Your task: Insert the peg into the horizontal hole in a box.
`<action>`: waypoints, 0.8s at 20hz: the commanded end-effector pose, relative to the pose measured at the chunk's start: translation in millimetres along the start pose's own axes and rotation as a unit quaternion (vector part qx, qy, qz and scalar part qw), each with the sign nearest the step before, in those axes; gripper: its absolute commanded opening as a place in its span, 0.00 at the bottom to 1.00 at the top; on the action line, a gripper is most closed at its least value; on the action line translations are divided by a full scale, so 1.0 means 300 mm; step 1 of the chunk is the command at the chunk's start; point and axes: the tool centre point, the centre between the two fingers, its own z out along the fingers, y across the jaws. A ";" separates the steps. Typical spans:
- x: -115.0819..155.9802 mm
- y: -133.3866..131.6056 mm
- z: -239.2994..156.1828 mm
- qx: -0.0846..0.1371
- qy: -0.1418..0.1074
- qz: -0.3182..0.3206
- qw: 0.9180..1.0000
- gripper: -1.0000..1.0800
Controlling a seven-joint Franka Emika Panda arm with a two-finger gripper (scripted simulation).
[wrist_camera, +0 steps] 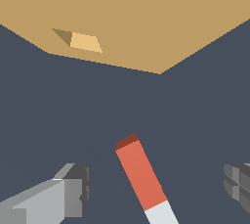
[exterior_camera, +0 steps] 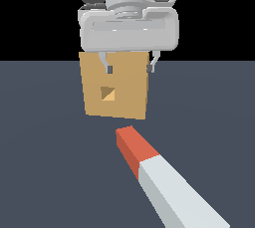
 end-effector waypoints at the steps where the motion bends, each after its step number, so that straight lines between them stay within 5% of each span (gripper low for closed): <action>1: 0.000 0.000 0.000 0.000 0.000 0.000 1.000 0.96; 16: -0.120 0.009 0.070 0.002 0.001 -0.044 0.999 0.96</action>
